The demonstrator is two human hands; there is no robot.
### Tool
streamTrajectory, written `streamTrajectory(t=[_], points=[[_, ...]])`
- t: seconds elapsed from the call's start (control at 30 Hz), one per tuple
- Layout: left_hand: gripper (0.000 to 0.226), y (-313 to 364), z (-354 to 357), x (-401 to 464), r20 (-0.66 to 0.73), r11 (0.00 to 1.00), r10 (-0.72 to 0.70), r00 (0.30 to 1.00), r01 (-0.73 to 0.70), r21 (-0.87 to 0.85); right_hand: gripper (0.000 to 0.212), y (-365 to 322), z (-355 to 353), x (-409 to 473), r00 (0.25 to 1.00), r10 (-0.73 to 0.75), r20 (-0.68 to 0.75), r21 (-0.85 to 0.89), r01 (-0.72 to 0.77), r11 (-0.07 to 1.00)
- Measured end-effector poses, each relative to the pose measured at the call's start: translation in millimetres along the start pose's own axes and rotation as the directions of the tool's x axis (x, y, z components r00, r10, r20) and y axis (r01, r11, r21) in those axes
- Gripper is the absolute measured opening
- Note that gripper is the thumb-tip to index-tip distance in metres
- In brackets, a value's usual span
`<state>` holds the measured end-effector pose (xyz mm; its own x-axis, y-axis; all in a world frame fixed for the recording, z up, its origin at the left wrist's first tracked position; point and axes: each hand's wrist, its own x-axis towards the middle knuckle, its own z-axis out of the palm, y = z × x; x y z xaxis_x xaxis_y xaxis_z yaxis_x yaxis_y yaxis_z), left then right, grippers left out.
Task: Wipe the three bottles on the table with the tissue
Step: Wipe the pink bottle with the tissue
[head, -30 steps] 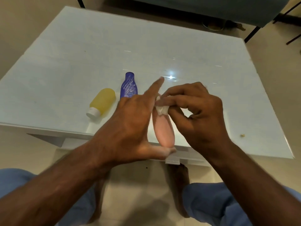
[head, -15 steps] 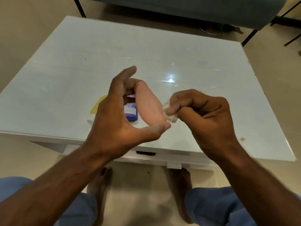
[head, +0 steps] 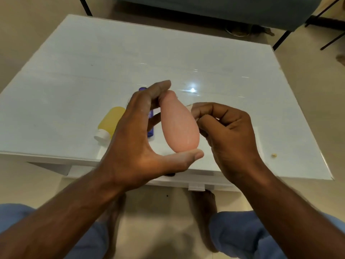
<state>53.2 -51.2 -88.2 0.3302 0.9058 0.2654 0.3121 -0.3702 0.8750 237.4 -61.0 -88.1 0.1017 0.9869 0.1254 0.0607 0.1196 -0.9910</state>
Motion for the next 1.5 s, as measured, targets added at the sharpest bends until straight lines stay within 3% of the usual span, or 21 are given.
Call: streamTrajectory(t=[0.17, 0.27, 0.37, 0.5, 0.67, 0.83, 0.97, 1.13, 1.3, 1.43, 1.5], points=[[0.124, -4.6, -1.4, 3.1, 0.106, 0.987, -0.036, 0.994, 0.019, 0.158, 0.020, -6.4, -1.7, 2.5, 0.998, 0.061, 0.020, 0.083, -0.063, 0.995], [0.118, -3.1, 0.0, -0.6, 0.159, 0.982, 0.013, 0.987, -0.043, 0.186, 0.015, -9.8, -0.4, 1.9, 0.998, 0.021, 0.061, 0.023, -0.023, 0.999], [0.115, -4.4, 1.7, -2.4, 0.122, 0.979, 0.011, 0.992, -0.036, 0.200, 0.017, -10.4, -1.1, 2.0, 0.995, -0.028, 0.093, -0.061, 0.034, 0.998], [0.115, -10.5, 0.2, 0.7, -0.012, 0.989, -0.109, 0.994, 0.109, 0.102, 0.021, -14.7, -4.1, 2.2, 0.988, -0.028, 0.152, -0.026, 0.032, 0.999], [0.111, -2.1, 7.6, -4.4, 0.059, 0.999, -0.034, 0.998, 0.036, -0.026, 0.018, -9.9, -9.6, 3.8, 0.996, -0.002, 0.086, -0.079, 0.009, 0.997], [0.109, -5.2, -3.8, 3.8, -0.018, 0.993, -0.063, 0.998, 0.061, -0.101, 0.025, -14.6, -9.8, -2.1, 0.973, -0.053, 0.226, 0.056, 0.041, 0.998], [0.114, 2.2, 0.2, -3.4, 0.079, 0.997, 0.019, 0.997, -0.014, -0.072, 0.024, -9.3, -8.8, 1.9, 0.994, -0.024, 0.108, 0.008, 0.023, 1.000], [0.108, -6.5, -4.2, 2.3, -0.007, 0.988, -0.109, 0.994, 0.107, -0.109, 0.019, -14.3, -9.3, -0.7, 0.951, -0.034, 0.307, 0.103, 0.002, 0.995], [0.111, -0.6, -2.2, -3.6, 0.058, 0.995, 0.019, 0.998, -0.024, 0.094, 0.017, -6.3, -5.8, 3.9, 0.994, 0.039, 0.104, -0.020, -0.037, 0.999], [0.105, -4.4, -5.7, 1.1, -0.025, 0.999, -0.046, 0.999, 0.046, 0.016, 0.021, -13.9, -9.7, 1.5, 0.939, 0.001, 0.344, 0.084, -0.032, 0.996], [0.103, -3.8, -9.3, 4.7, -0.073, 0.993, -0.081, 0.994, 0.075, -0.086, 0.022, -15.9, -10.7, 0.8, 0.940, -0.026, 0.340, 0.098, -0.008, 0.995]])
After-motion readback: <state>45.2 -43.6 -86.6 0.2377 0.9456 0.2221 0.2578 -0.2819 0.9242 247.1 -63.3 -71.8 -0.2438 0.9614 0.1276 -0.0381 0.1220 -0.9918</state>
